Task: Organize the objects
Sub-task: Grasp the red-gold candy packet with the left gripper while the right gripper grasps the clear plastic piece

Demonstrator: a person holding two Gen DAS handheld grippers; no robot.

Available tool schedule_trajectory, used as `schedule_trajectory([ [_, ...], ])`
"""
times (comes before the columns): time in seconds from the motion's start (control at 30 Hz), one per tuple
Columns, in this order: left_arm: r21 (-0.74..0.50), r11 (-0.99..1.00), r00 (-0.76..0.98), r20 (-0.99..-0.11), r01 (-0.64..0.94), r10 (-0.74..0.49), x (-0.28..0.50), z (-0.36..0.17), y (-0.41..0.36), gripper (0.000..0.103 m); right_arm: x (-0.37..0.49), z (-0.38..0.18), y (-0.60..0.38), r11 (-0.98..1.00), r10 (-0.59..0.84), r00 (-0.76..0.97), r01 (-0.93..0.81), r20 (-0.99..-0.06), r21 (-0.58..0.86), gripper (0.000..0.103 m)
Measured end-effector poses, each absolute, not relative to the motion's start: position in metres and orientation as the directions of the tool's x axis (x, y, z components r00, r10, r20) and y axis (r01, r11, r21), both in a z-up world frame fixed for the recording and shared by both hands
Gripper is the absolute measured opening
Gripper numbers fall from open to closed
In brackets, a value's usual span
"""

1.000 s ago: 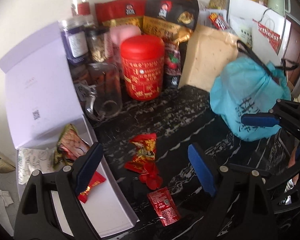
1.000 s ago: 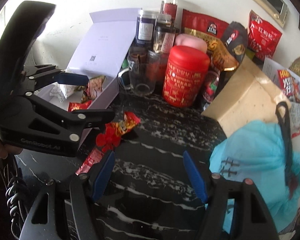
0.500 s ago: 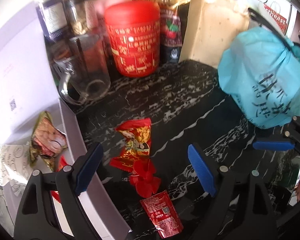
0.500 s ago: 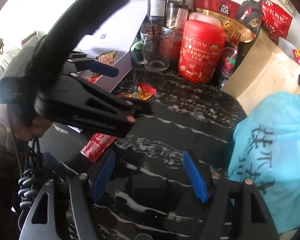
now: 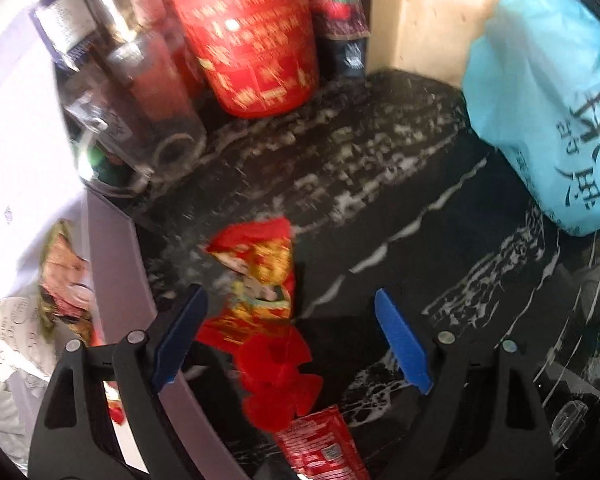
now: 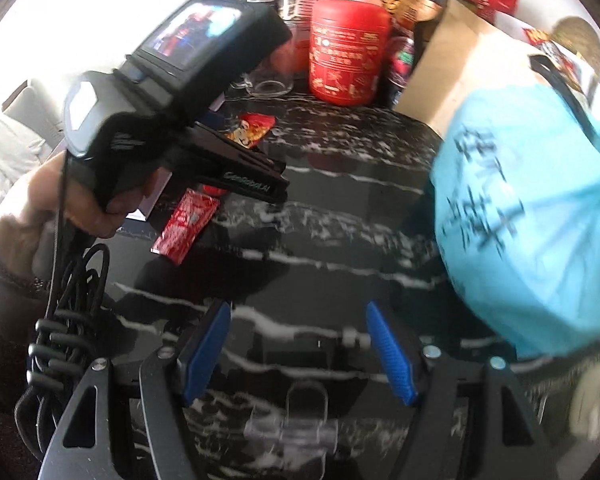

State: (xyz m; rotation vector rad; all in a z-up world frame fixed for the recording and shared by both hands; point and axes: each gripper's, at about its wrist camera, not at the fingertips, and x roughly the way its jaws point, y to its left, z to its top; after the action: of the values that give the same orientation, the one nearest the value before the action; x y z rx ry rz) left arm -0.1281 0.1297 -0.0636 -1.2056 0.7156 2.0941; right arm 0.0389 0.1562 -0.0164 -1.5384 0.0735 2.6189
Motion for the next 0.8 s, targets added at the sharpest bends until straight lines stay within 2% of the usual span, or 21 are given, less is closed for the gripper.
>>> schedule_trajectory([
  [0.03, 0.142, -0.665, -0.391, -0.888, -0.733, 0.241, -0.127, -0.066, 0.13, 0.076, 0.042, -0.018, 0.155, -0.992, 0.07, -0.481, -0.122, -0.874, -0.013, 0.071],
  [0.1, 0.101, -0.662, -0.365, -0.89, -0.743, 0.274, -0.124, -0.064, 0.13, 0.056, 0.049, -0.022, 0.153, -0.99, 0.083, -0.48, -0.139, -0.873, -0.018, 0.071],
  [0.17, 0.056, -0.666, -0.327, -0.9, -0.744, 0.289, -0.124, -0.062, 0.129, 0.05, 0.053, -0.028, 0.153, -0.988, 0.095, -0.473, -0.149, -0.876, -0.027, 0.071],
  [0.37, 0.055, -0.682, -0.331, -0.901, -0.729, 0.281, -0.104, -0.057, 0.129, 0.05, 0.074, -0.036, 0.158, -0.989, 0.054, -0.479, -0.148, -0.876, 0.021, 0.072],
  [0.8, 0.014, -0.776, -0.359, -0.892, -0.631, 0.275, -0.049, -0.056, 0.073, 0.05, 0.107, -0.053, 0.148, -0.994, -0.108, -0.515, 0.035, -0.851, 0.105, 0.079],
])
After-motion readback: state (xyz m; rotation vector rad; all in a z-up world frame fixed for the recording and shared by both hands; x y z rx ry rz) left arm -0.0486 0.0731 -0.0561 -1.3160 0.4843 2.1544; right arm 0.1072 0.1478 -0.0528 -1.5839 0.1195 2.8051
